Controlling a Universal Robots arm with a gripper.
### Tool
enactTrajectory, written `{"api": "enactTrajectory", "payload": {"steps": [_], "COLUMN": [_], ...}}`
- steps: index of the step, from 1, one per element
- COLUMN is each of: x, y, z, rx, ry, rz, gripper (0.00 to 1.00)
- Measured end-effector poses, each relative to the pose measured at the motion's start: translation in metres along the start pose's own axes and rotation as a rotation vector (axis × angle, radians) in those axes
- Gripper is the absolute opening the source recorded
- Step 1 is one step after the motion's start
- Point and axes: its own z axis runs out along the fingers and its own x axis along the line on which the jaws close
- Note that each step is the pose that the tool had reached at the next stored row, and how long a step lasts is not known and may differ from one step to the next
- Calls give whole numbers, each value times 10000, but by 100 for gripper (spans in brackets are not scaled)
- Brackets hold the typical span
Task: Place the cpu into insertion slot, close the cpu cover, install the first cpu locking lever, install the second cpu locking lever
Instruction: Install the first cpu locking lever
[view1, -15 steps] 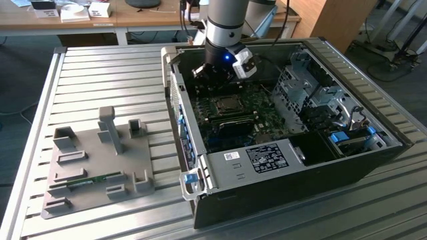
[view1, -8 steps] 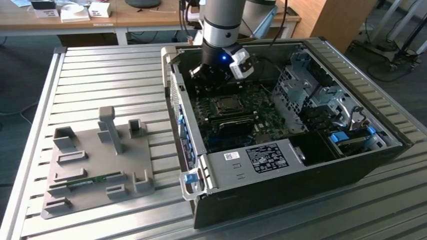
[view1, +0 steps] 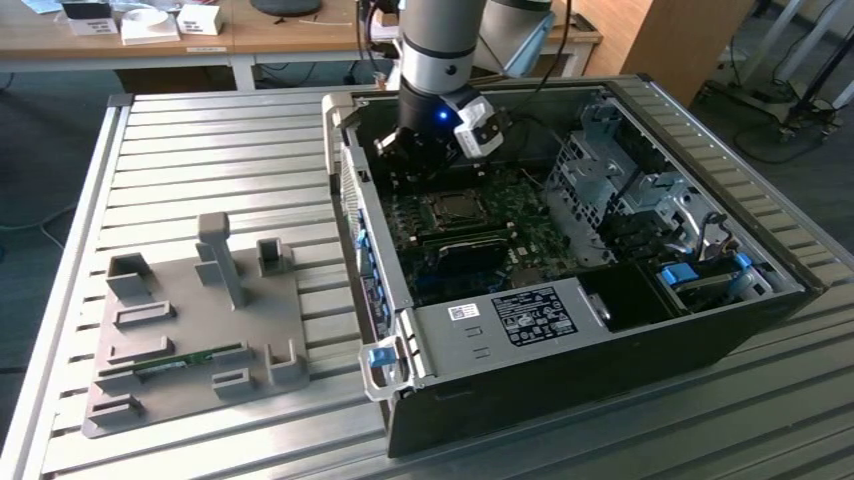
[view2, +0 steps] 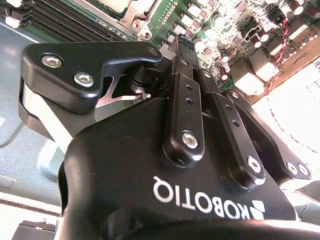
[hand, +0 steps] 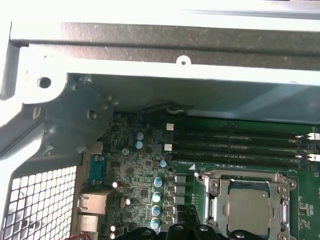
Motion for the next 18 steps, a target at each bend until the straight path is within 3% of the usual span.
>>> {"api": "enactTrajectory", "payload": {"steps": [15,18], "x": [27,28], "y": [132,135], "z": [25,26], "rx": [-36,-176], "ry": [-2,-11], "rz": [1,4], "gripper": [11,11]}}
